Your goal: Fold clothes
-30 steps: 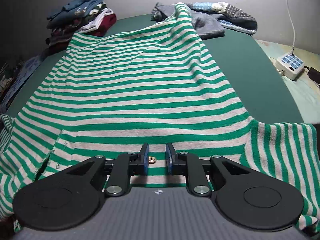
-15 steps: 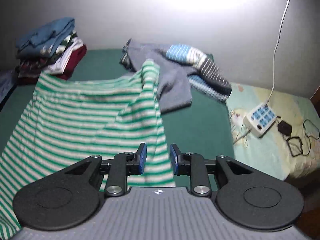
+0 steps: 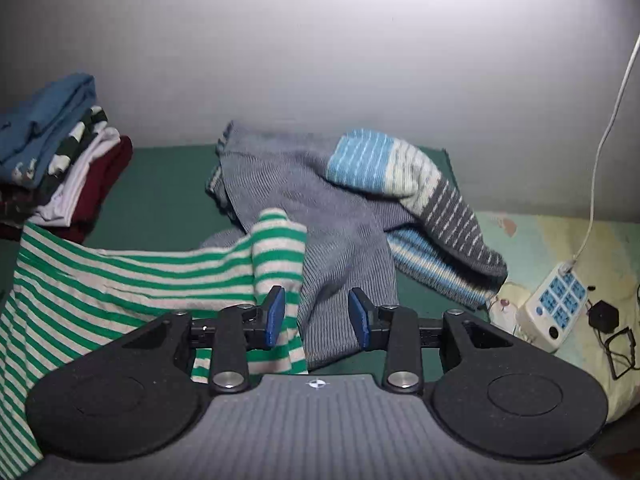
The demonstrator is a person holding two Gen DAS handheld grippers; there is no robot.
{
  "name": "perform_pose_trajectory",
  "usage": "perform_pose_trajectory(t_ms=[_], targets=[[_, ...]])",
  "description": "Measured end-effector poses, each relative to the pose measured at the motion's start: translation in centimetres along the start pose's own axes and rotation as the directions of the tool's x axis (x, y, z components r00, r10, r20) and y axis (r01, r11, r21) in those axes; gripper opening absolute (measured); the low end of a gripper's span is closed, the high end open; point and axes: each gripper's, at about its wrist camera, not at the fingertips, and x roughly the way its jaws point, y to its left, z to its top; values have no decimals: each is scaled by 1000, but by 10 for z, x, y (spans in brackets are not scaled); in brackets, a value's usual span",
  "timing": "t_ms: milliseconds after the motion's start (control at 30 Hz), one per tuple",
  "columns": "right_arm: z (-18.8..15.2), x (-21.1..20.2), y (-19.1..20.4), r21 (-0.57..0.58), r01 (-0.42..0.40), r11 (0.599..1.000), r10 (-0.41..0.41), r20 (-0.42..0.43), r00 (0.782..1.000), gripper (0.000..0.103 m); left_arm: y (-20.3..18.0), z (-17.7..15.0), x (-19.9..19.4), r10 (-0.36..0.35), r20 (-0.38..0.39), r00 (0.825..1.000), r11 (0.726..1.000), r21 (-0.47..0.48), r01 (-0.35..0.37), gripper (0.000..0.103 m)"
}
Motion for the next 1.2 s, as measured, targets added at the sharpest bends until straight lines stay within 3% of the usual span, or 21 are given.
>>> perform_pose_trajectory(t_ms=[67,167,233,433,467,500,567,667,700,733,767,833,933,1000,1067,1200], targets=[[-7,18,-11,50,10,999,-8,-31,999,35,-7,-2,10,-13,-9,1000,1000,5,13,76],[-5,24,-27,168,-89,982,84,37,996,33,-12,1,21,-28,-7,1000,1000,5,28,80],[6,30,-24,152,-122,981,111,81,991,34,-15,3,29,-37,-6,999,999,6,37,88],[26,74,-7,141,-187,972,175,95,980,42,-22,14,51,-71,-1,997,997,-8,71,88],[25,81,-2,132,-186,974,177,78,981,40,-23,15,54,-77,1,997,997,-9,77,88],[23,84,2,114,-178,977,171,66,983,27,-24,17,58,-84,3,996,996,-10,84,88],[19,82,11,68,-164,984,159,76,984,12,-26,20,64,-97,6,995,995,-13,97,86],[13,58,13,11,-179,984,177,98,979,9,-28,21,62,-139,45,989,990,9,139,67],[10,51,11,14,-172,985,170,91,981,9,-29,20,59,-145,54,988,989,15,144,47],[7,43,9,17,-166,986,164,85,983,9,-30,19,56,-148,64,987,989,19,147,20],[3,36,4,35,-130,991,128,68,990,9,-31,19,53,-152,73,986,988,24,151,13],[-7,38,-6,74,-98,992,99,-17,995,9,-29,16,45,-159,108,981,987,7,159,13],[-22,56,-19,123,-97,988,120,-193,974,9,-23,13,35,-194,129,972,979,-31,200,12],[-28,69,-18,128,-111,986,134,-183,974,9,-26,10,32,-222,129,966,974,-11,225,12],[-19,80,-19,149,-128,980,150,-145,978,10,-38,9,36,-203,112,973,979,36,200,13],[4,107,-17,153,-117,981,126,-51,991,8,-46,17,56,-156,95,983,988,14,155,14]])
